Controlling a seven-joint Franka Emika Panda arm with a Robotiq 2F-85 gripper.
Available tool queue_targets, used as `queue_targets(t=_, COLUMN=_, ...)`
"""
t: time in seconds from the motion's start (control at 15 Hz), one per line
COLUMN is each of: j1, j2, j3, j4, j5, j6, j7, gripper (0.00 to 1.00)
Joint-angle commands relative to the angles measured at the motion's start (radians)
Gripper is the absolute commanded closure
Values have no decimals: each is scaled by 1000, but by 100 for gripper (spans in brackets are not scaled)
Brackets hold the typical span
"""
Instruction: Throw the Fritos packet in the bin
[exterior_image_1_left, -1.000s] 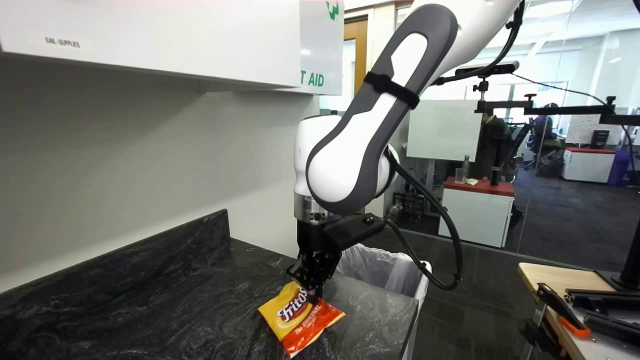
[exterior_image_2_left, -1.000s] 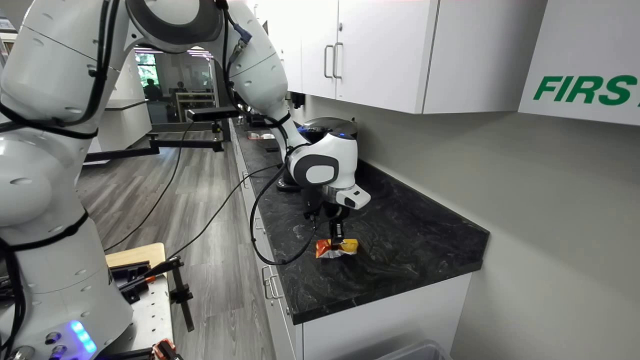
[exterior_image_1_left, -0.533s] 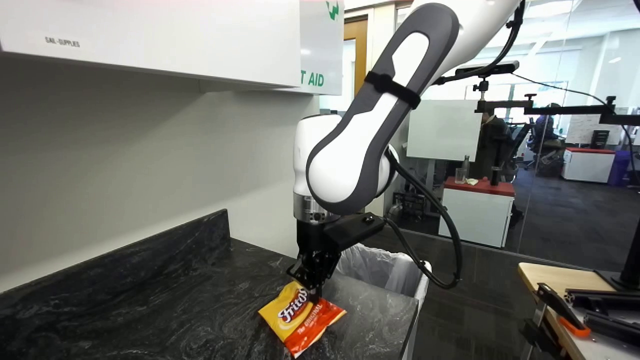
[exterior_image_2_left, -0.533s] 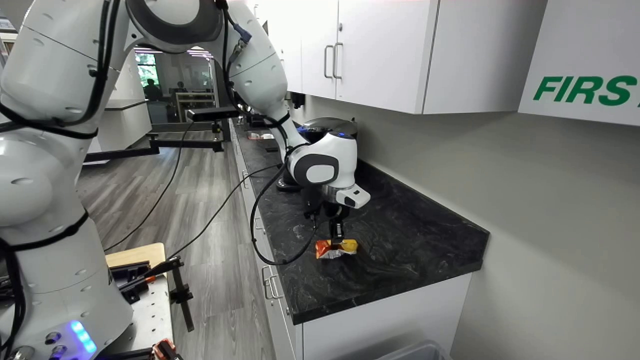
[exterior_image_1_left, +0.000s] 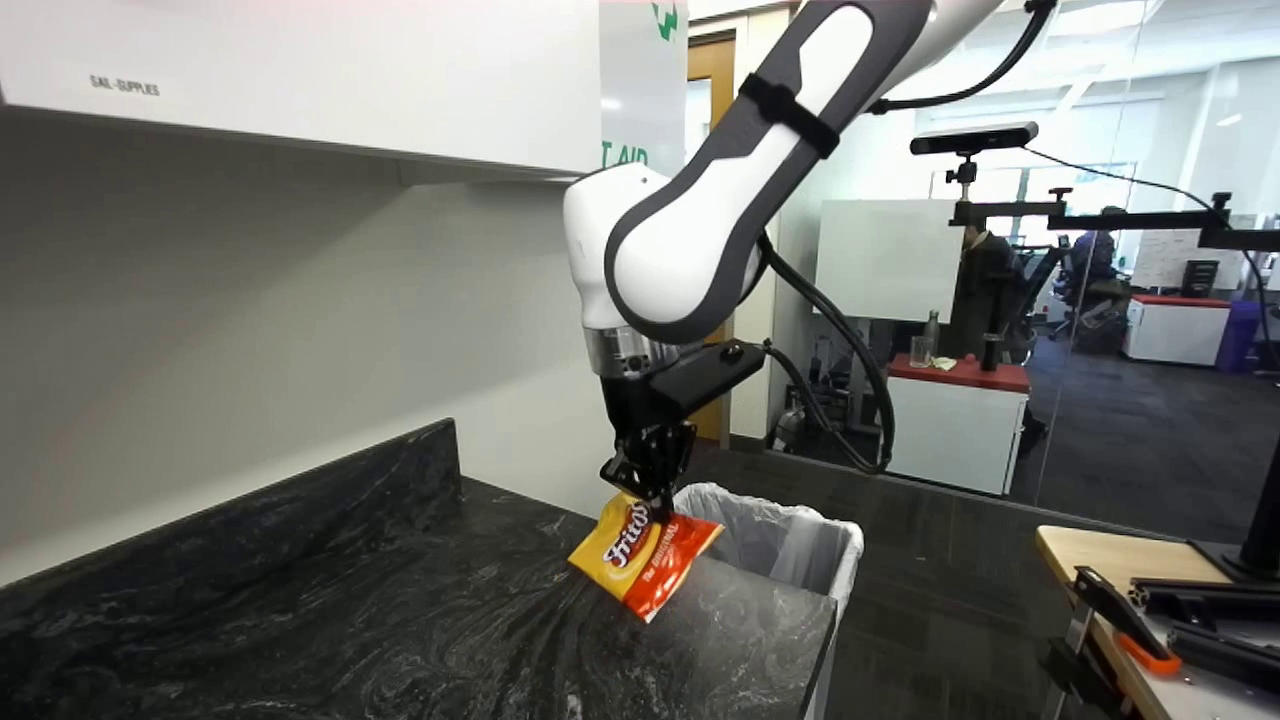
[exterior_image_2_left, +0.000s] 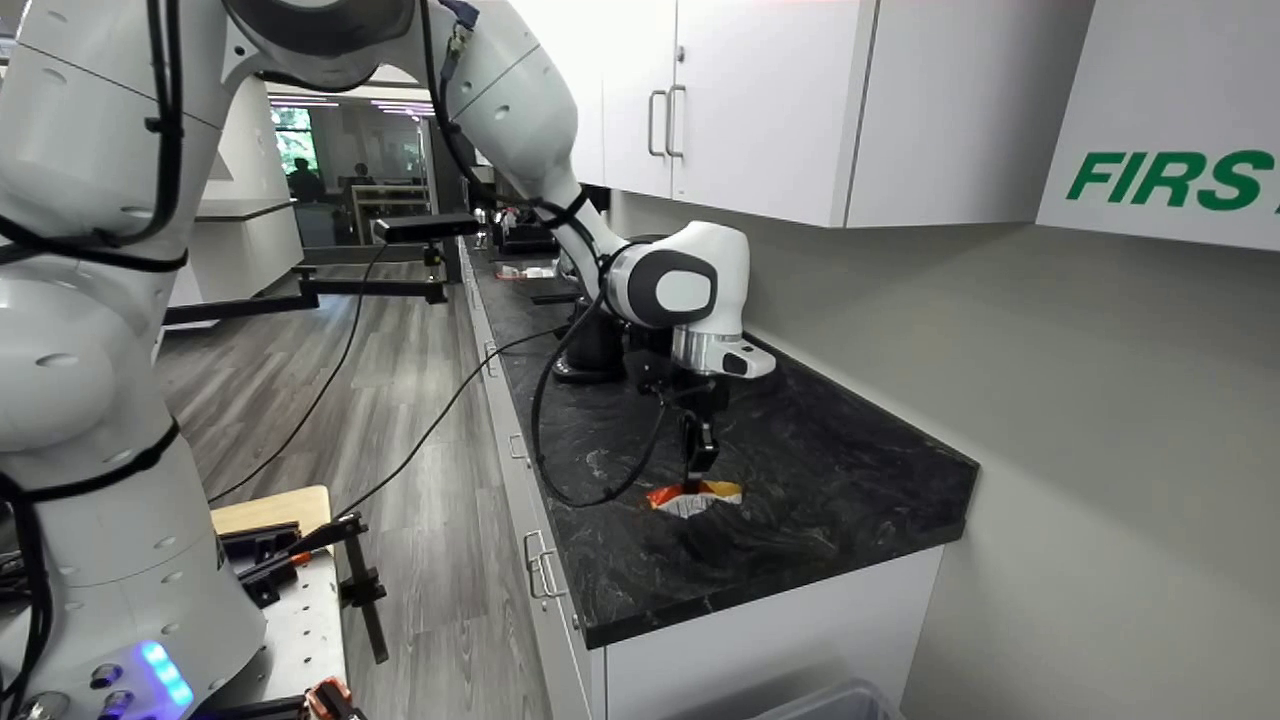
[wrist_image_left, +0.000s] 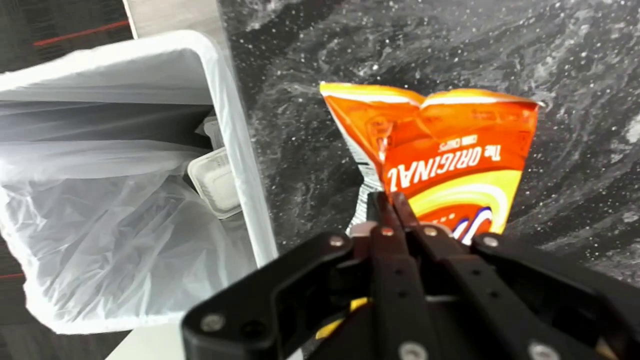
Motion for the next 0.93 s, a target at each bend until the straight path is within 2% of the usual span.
queue_targets(t=0.0, j1=-24, j2=-59, j3=-5, j4=37, j5=-33, j6=-150, j7=32, gripper=98)
queue_targets(t=0.33, j1=-64, j2=-53, j3=-26, j4=107, j5=-35, j6=-251, j7=78, gripper=98)
queue_targets(t=0.87, j1=-113, j2=-32, j3=-82, j4=196, j5=-60, j6=-338, j7=181, gripper=98)
